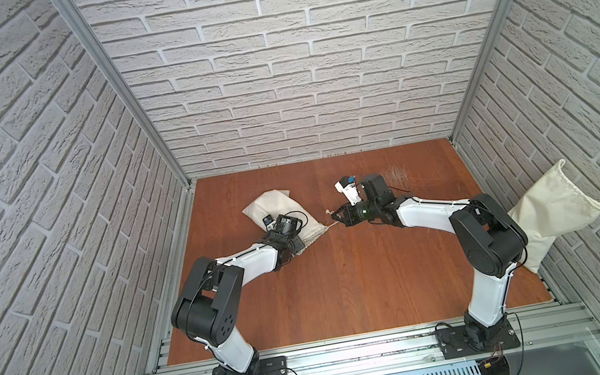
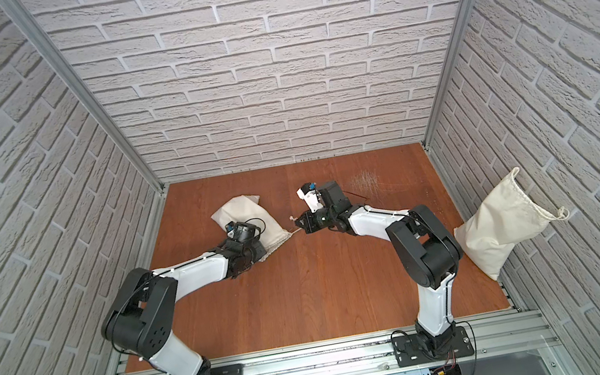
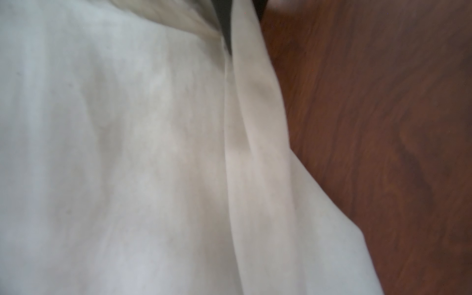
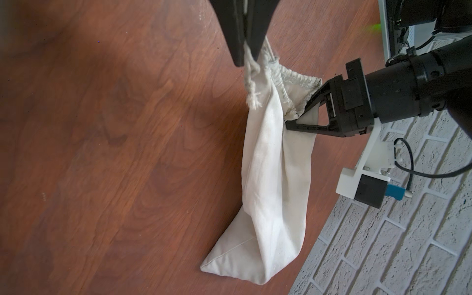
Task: Close the soil bag
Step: Frap the soil bag at the center of the board.
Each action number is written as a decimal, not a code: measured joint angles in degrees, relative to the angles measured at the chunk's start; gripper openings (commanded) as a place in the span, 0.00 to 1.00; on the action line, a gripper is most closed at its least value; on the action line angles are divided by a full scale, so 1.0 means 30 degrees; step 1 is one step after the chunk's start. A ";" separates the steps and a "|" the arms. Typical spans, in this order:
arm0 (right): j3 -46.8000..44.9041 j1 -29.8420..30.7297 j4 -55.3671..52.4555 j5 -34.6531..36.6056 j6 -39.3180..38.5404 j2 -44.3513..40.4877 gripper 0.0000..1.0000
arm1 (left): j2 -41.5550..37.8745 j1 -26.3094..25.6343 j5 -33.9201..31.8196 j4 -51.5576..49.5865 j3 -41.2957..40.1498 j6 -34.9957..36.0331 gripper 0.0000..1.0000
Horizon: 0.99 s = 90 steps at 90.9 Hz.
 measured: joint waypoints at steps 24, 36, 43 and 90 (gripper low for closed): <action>-0.1654 -0.0321 0.0248 0.1180 0.0197 -0.1115 0.03 | 0.0000 0.0087 -0.0284 -0.0299 0.0000 0.0015 0.03; -0.2098 -0.0794 -0.0918 0.2419 -0.0459 -0.4583 0.03 | -0.0517 -0.0066 -0.0517 -0.0095 0.0015 0.0648 0.28; -0.1078 -0.0474 -0.1698 0.3031 -0.1290 -0.6127 0.03 | -0.1741 -0.0670 -0.1872 -0.0408 -0.0007 0.2157 0.45; 0.0182 0.1282 -0.2113 0.3840 -0.1282 -0.6914 0.03 | -0.3905 -0.4816 -0.1180 0.8043 -0.0495 1.2356 0.74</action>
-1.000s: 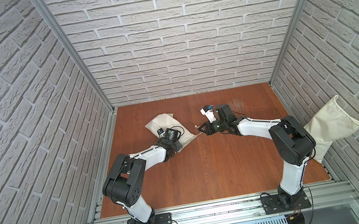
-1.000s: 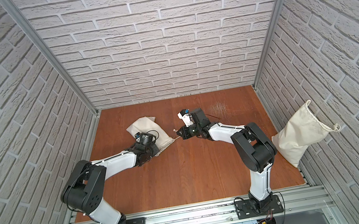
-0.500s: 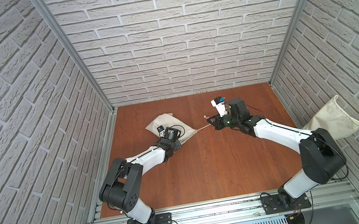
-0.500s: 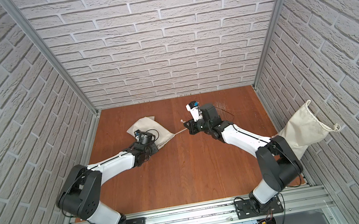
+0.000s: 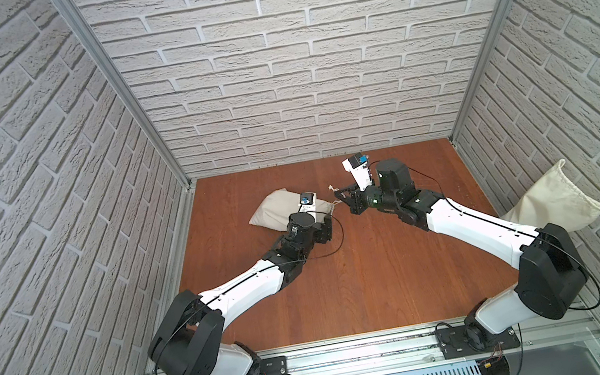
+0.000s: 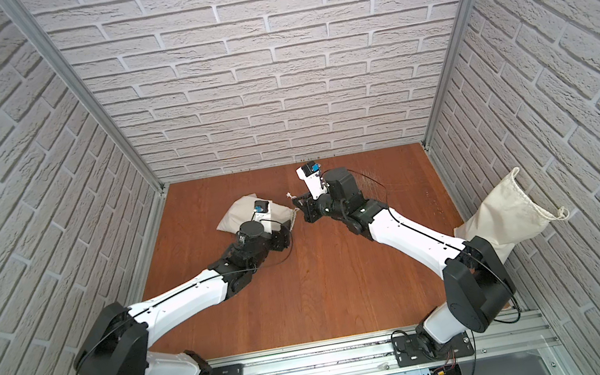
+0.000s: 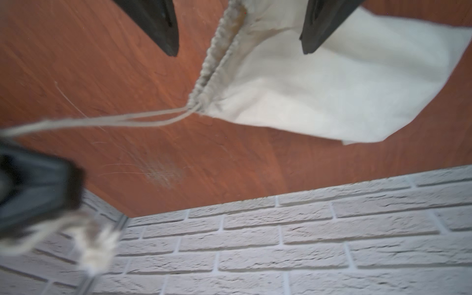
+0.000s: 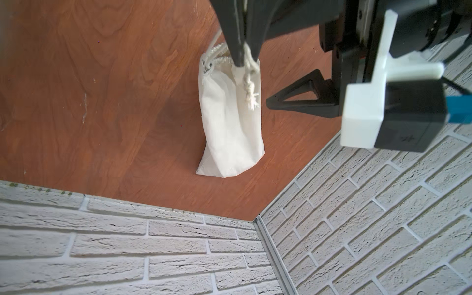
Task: Close the soil bag
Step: Frap the soil bag at the center of the board.
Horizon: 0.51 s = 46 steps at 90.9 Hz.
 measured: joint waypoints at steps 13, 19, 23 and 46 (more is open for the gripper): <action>0.0000 0.0000 -0.0350 0.0401 0.0437 -0.0058 0.03 | 0.2630 0.0823 0.2557 0.2062 0.1319 0.0787 0.61; 0.0000 0.0000 -0.0423 0.0619 0.0605 -0.0138 0.03 | 0.3497 0.1100 0.3650 0.2659 0.1894 0.1027 0.56; 0.0000 0.0000 -0.0510 0.0692 0.0721 -0.0226 0.03 | 0.3898 0.1260 0.4386 0.2980 0.2200 0.1166 0.52; 0.0000 -0.0007 -0.1129 0.1122 0.0991 -0.0685 0.03 | 0.5085 0.1428 0.6120 0.3526 0.3381 0.1756 0.16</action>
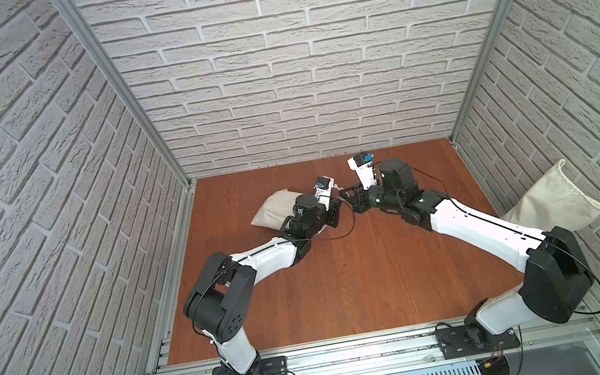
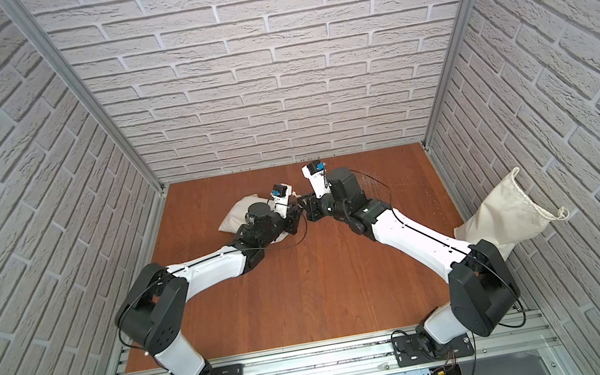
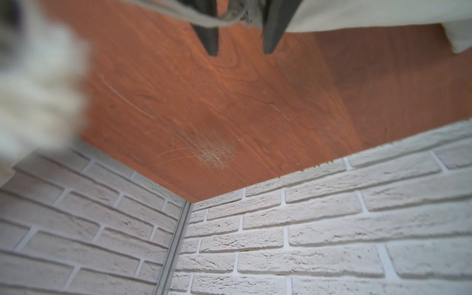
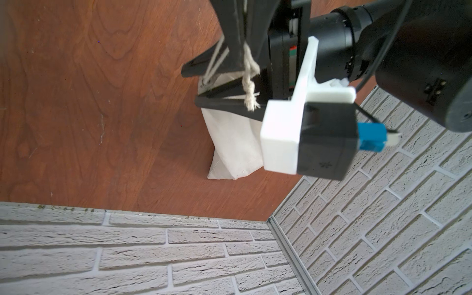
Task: Close the soil bag
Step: Frap the soil bag at the center of the board.
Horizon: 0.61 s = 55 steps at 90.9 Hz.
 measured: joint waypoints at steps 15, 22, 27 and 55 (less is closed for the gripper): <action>0.0000 -0.0488 -0.0860 0.0940 -0.0007 -0.0554 0.03 | 0.0036 -0.0146 -0.0882 -0.0313 0.0146 -0.0117 0.11; 0.0000 -0.1115 -0.1428 0.1224 -0.0007 -0.0976 0.03 | 0.0189 -0.0605 -0.1967 -0.0947 0.0663 -0.0211 0.13; 0.0000 -0.1603 -0.1872 0.1297 -0.0007 -0.1413 0.03 | 0.0379 -0.1013 -0.3082 -0.1523 0.1144 -0.0393 0.16; -0.0022 -0.3912 -0.5435 0.1880 0.0066 -0.5202 0.03 | 0.0525 -0.2310 -0.7978 -0.4517 0.1770 -0.3606 0.13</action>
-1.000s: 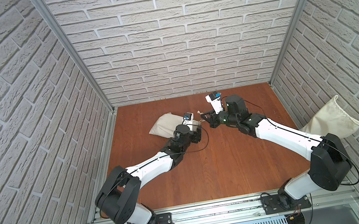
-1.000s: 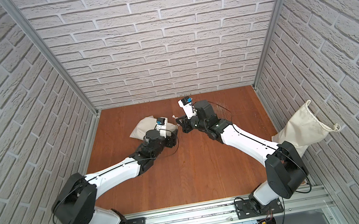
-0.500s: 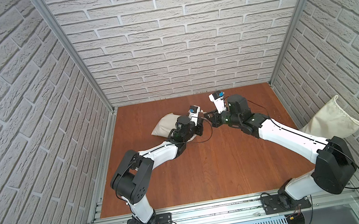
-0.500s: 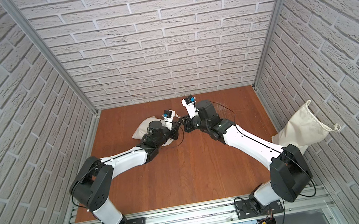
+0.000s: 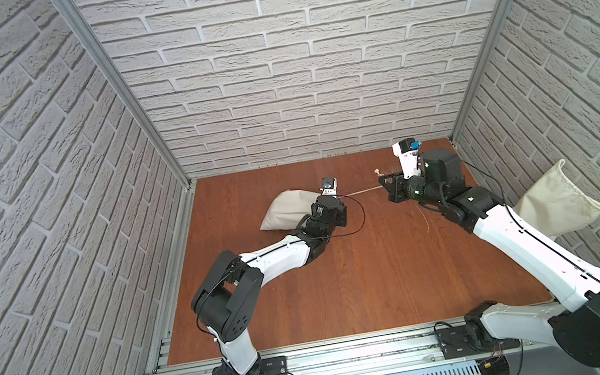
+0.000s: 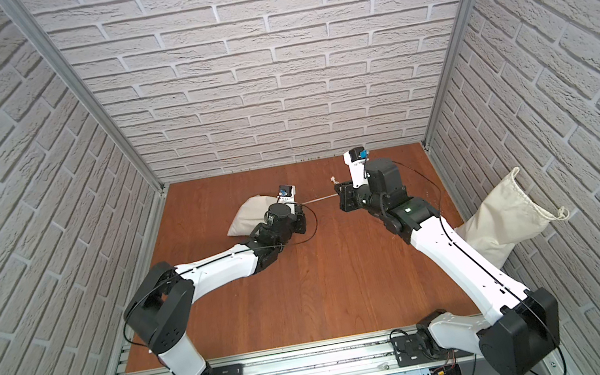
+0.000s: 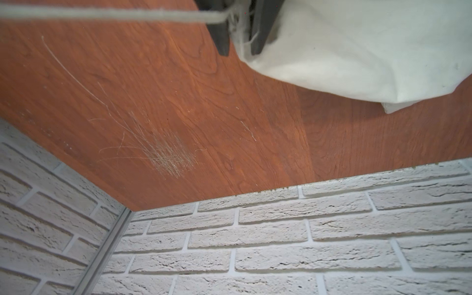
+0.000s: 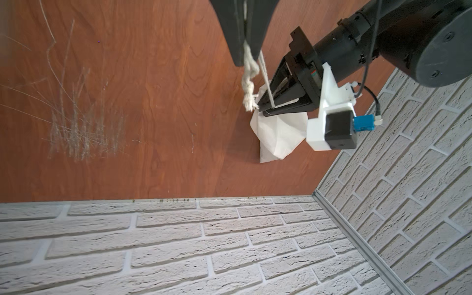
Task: Close the soil bag
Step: Frap the soil bag at the center of the board, then move the soil bag to the center of the board.
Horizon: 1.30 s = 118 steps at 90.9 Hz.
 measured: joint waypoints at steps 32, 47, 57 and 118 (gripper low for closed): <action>-0.0984 -0.0379 0.0335 -0.1916 0.1217 0.0474 0.03 | -0.1763 0.0685 -0.0867 -0.3832 0.0102 -0.3002 0.12; -0.0903 -0.0379 0.1559 -0.3643 0.1610 0.1064 0.03 | -0.4371 0.2069 0.0466 -0.5770 -0.0299 -0.4080 0.10; -0.0852 -0.0379 0.1800 -0.4568 0.1734 0.1457 0.03 | -0.5268 0.2295 0.0495 -0.6921 -0.0444 -0.4146 0.08; 0.0736 -0.4386 -0.7118 0.9544 -0.1275 -0.1078 0.80 | 0.4925 0.3818 -0.1996 -1.0324 0.3891 -0.5406 0.46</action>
